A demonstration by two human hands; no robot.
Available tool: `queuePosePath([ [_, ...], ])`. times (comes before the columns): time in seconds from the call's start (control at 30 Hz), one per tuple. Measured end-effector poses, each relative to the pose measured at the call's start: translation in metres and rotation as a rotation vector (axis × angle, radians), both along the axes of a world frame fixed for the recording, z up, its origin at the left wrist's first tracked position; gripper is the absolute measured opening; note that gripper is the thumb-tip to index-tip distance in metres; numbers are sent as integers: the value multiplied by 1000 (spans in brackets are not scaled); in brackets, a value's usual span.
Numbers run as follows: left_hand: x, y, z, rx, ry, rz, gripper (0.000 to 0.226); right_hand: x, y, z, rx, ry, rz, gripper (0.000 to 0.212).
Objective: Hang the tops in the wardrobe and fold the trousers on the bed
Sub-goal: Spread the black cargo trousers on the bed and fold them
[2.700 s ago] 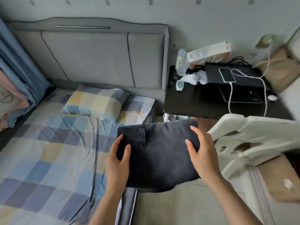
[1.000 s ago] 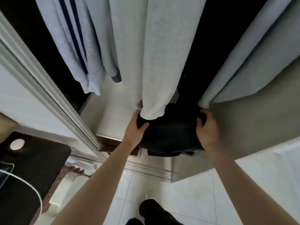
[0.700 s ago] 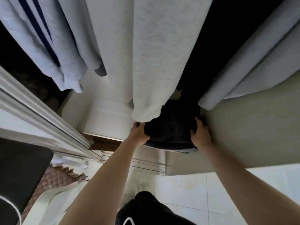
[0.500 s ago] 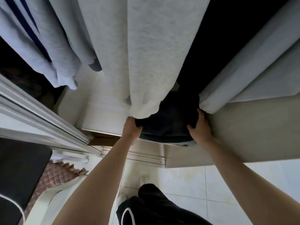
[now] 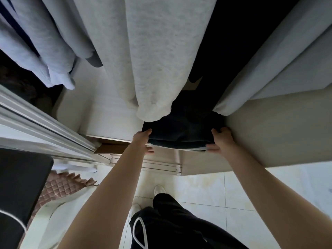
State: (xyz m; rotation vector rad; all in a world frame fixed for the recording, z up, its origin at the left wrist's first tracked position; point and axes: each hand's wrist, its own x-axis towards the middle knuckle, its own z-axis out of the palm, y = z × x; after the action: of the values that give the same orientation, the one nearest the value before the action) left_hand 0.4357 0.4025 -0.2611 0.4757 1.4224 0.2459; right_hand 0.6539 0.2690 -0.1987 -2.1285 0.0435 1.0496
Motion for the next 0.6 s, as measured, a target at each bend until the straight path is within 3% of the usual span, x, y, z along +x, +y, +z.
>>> queuePosePath([
  [0.07,-3,-2,-2,-21,-135,94,33,2,-1,0,43,-10,0,26],
  [0.17,-10,-9,-13,2,-288,204,23,5,-6,-4,-10,-358,200,13],
  [0.23,-12,-19,-21,31,-344,286,22,3,-14,-10,-96,-523,315,18],
  [0.3,-9,-27,-25,44,-310,346,30,0,-19,-16,-162,-559,312,27],
  [0.37,-6,-33,-28,-39,-289,401,47,-6,-18,-19,-179,-371,224,39],
  [0.5,5,-35,-21,-101,-371,318,58,-14,-8,-13,30,477,-203,58],
  [0.53,10,-33,-18,-77,-393,311,56,-12,-5,-16,132,602,-299,61],
  [0.6,21,-26,-9,-49,-389,356,50,-9,0,-23,254,663,-413,60],
])
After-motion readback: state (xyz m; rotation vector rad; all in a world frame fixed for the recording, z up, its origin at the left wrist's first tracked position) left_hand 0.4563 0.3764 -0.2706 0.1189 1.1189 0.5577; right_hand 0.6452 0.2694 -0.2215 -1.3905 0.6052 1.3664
